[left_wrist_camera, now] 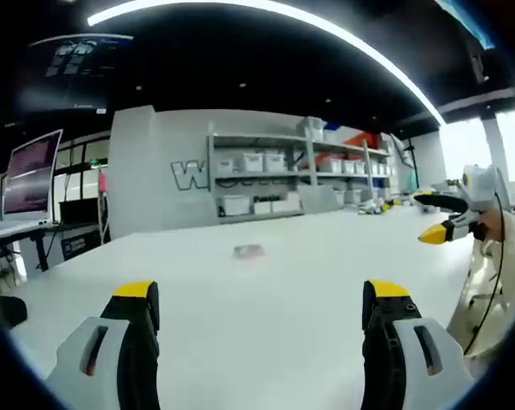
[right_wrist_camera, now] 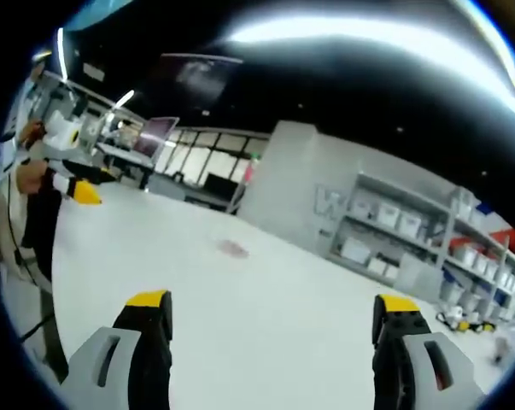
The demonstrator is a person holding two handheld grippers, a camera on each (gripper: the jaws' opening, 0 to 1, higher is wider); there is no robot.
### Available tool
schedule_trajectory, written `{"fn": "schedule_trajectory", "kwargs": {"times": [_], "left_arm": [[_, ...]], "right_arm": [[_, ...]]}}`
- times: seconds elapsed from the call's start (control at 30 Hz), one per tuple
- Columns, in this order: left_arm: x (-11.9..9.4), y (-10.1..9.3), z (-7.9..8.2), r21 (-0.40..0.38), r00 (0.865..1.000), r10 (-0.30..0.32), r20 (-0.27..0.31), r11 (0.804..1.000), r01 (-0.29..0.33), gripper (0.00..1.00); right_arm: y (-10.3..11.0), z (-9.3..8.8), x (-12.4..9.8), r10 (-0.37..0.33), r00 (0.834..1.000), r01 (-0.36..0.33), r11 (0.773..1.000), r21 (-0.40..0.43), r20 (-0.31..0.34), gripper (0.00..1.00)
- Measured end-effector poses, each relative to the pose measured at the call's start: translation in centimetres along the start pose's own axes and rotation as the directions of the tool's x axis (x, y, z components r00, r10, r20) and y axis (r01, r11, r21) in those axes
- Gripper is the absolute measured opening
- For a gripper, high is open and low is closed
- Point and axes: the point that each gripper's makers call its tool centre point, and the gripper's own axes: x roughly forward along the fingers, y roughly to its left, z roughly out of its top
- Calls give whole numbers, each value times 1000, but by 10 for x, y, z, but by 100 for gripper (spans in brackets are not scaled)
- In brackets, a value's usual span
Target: Open the resealable bag by pulling the two sides of the seal apart until the entire bag opening is separated and visibly accessible.
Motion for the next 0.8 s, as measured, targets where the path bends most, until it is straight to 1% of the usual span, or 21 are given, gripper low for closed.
{"fn": "schedule_trajectory", "kwargs": {"times": [0.1, 0.27, 0.5, 0.7, 0.8], "left_arm": [[0, 0, 0, 2, 1000, -1, 5, 1000, 1, 98], [0, 0, 0, -1, 1000, -5, 2, 1000, 5, 98], [0, 0, -1, 1, 1000, -5, -2, 1000, 5, 98], [-1, 0, -1, 4, 1000, -5, -8, 1000, 5, 98], [-1, 0, -1, 3, 1000, -5, -6, 1000, 5, 98]], "right_arm": [[1, 0, 0, 2, 1000, -2, 1000, -4, 0, 99], [3, -4, 1, 13, 1000, -13, 1000, -11, -19, 99], [4, -2, 3, 21, 1000, -22, 1000, -18, -14, 97], [4, -3, 3, 24, 999, -25, 999, -25, -22, 95], [3, -3, 4, 26, 999, -27, 999, -31, -20, 93]]}}
